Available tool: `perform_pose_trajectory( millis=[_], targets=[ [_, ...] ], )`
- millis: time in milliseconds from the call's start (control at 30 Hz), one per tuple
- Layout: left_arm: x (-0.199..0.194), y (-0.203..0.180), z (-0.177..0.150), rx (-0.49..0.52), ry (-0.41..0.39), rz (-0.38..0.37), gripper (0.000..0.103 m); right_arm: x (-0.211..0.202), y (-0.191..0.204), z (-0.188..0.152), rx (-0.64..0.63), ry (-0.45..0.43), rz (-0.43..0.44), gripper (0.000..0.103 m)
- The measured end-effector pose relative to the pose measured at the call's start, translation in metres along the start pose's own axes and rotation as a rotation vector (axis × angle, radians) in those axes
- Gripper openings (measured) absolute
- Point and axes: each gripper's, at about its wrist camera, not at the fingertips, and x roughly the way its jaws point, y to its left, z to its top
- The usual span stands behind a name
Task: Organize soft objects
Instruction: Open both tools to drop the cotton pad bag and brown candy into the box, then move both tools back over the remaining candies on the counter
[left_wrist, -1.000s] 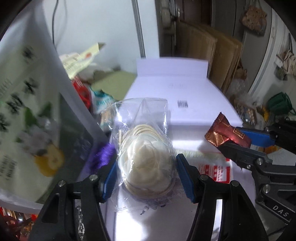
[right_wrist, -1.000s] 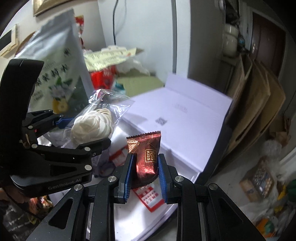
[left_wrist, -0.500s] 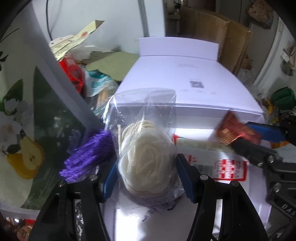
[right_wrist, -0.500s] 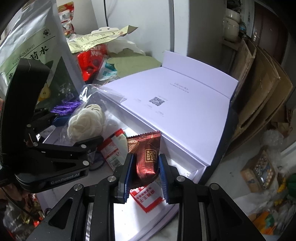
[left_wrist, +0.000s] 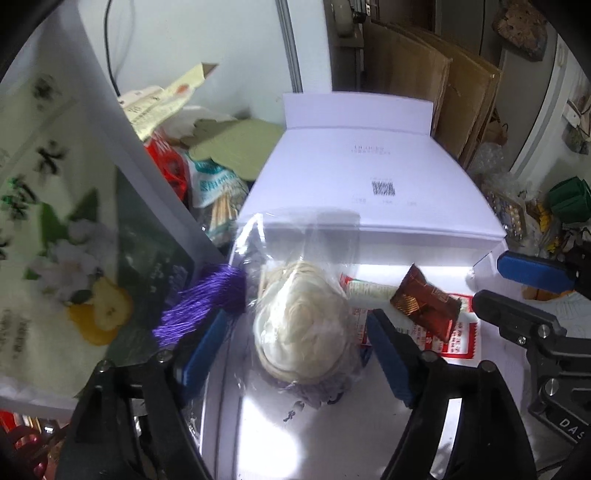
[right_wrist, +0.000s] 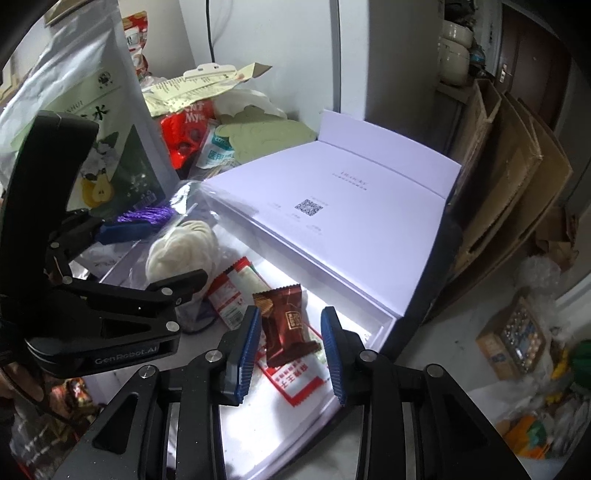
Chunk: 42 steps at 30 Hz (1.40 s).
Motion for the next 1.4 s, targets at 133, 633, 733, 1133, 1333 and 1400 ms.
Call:
perform_pose_trajectory(
  millis=[133,633,733,1133,1333,1400],
  targets=[
    [-0.019,0.003,0.002,-0.019,-0.027,-0.003,0.078,-0.015,-0.001,0.000,0.018,-0.025,-0.003,0.034],
    [-0.136,0.007,0.005,-0.041,-0.252,-0.001,0.079,-0.117,0.013,0.008,0.011,-0.221,-0.032,0.036],
    [-0.161,0.010,0.002,-0.053,-0.298,-0.006,0.078,-0.143,0.020,0.006,0.002,-0.276,-0.044,0.040],
    [-0.243,0.011,-0.034,-0.071,-0.452,-0.001,0.097,-0.224,0.049,-0.015,-0.019,-0.450,-0.096,0.072],
    [-0.273,0.006,-0.063,-0.070,-0.503,0.014,0.097,-0.254,0.067,-0.038,-0.040,-0.503,-0.111,0.083],
    [-0.281,0.003,-0.073,-0.063,-0.514,0.030,0.097,-0.262,0.073,-0.049,-0.052,-0.525,-0.115,0.083]
  ],
)
